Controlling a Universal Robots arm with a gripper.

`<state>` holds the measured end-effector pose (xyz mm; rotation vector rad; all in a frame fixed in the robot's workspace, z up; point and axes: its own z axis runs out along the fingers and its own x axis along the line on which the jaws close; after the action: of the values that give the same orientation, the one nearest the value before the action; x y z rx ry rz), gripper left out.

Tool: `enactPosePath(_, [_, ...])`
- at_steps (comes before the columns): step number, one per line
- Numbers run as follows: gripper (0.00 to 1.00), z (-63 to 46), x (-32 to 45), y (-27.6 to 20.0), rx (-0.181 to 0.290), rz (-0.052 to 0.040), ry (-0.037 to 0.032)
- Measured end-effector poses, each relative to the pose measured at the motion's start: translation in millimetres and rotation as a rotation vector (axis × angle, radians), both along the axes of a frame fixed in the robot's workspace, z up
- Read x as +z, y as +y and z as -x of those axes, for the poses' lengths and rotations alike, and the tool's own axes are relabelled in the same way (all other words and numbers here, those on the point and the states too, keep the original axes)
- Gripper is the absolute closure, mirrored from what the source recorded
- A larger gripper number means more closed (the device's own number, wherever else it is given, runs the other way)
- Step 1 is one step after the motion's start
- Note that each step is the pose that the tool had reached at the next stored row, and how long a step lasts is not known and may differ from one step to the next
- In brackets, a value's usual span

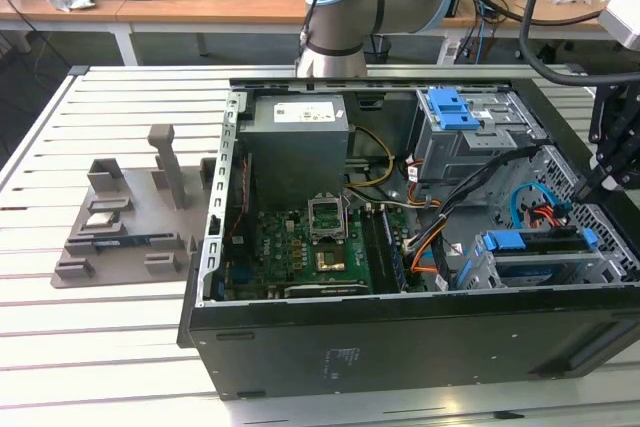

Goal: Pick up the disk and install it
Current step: 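Insert the first disk wire, then insert the second disk wire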

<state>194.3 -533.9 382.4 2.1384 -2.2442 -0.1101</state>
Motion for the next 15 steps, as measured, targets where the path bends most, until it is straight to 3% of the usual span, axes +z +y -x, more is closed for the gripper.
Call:
enactPosePath(9, [0.89,0.0,0.2,0.0,0.0,0.0,0.0])
enactPosePath(12, [0.7,0.0,0.2,0.0,0.0,-0.0001,-0.0001])
enactPosePath(14, [0.7,3.3,-0.2,-0.3,0.0,-0.0002,-0.0001])
enactPosePath(15, [0.7,6.7,-1.2,-3.1,0.0,-0.0004,0.0])
